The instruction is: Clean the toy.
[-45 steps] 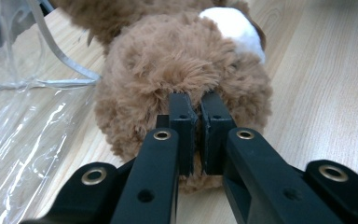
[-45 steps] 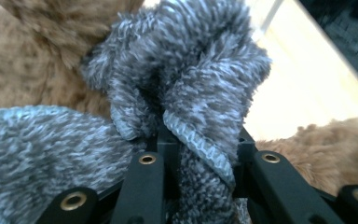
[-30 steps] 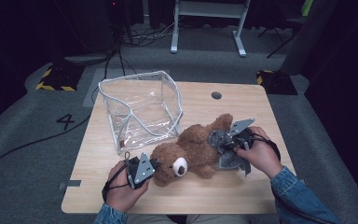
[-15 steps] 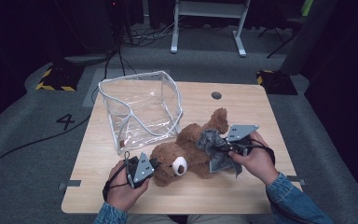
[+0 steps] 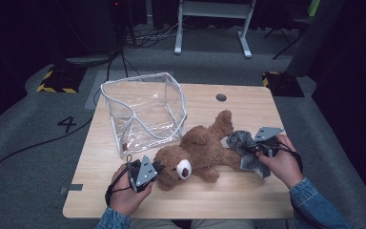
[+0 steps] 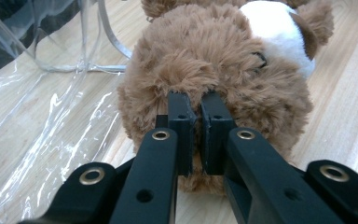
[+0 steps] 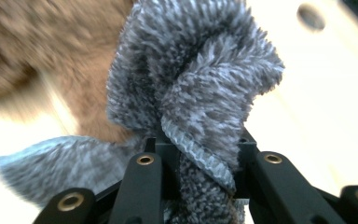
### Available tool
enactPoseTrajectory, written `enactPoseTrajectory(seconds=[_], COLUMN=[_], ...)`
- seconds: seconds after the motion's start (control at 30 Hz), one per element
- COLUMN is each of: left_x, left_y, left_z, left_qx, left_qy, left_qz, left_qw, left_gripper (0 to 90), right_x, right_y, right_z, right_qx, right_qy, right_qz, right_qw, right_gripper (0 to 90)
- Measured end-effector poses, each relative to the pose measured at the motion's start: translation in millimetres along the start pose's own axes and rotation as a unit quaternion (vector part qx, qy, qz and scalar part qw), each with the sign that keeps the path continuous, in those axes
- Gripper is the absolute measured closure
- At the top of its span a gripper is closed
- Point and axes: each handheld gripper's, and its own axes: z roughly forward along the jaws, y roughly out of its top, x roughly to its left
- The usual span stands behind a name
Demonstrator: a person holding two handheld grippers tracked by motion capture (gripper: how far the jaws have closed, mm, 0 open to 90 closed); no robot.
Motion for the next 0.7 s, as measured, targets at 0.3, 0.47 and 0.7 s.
enactPoseTrajectory(seconds=[0.3,0.47,0.7], left_x=[-20.4,-35.1,-43.0], left_y=[10.1,13.0,11.8], left_z=[4.6,7.3,7.3], left_qx=[-0.027,-0.03,-0.016], left_qy=[-0.032,-0.059,-0.057], left_qz=[0.02,0.051,0.07], left_qw=[0.9989,0.9965,0.9958], left_gripper=[84.9,84.9,85.3], right_x=[78.9,130.9,147.4], right_y=[72.7,122.7,134.8], right_z=[-30.0,-12.9,38.3], right_qx=[-0.166,-0.201,-0.12], right_qy=[0.086,0.19,0.191], right_qz=[-0.118,-0.16,-0.205], right_qw=[0.9753,0.9477,0.9526], right_gripper=[72.6,71.2,72.2])
